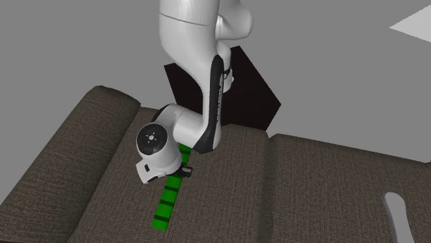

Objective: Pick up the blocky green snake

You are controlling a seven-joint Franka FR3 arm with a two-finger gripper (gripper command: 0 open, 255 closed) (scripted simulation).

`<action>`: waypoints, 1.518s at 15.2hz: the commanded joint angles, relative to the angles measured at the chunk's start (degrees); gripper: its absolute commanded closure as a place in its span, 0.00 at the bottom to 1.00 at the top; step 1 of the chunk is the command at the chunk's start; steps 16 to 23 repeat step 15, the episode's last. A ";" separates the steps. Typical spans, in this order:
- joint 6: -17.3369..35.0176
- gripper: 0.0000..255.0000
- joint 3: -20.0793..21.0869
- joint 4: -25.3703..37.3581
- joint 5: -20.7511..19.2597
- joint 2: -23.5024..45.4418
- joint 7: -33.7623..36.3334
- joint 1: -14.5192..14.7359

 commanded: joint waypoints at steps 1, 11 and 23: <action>-1.15 1.00 -0.57 -0.16 -0.80 -1.36 0.60 0.49; -7.98 1.00 -2.99 -0.21 -5.25 -8.62 3.54 2.24; -9.52 1.00 -3.32 -0.05 -6.14 -10.09 4.13 2.47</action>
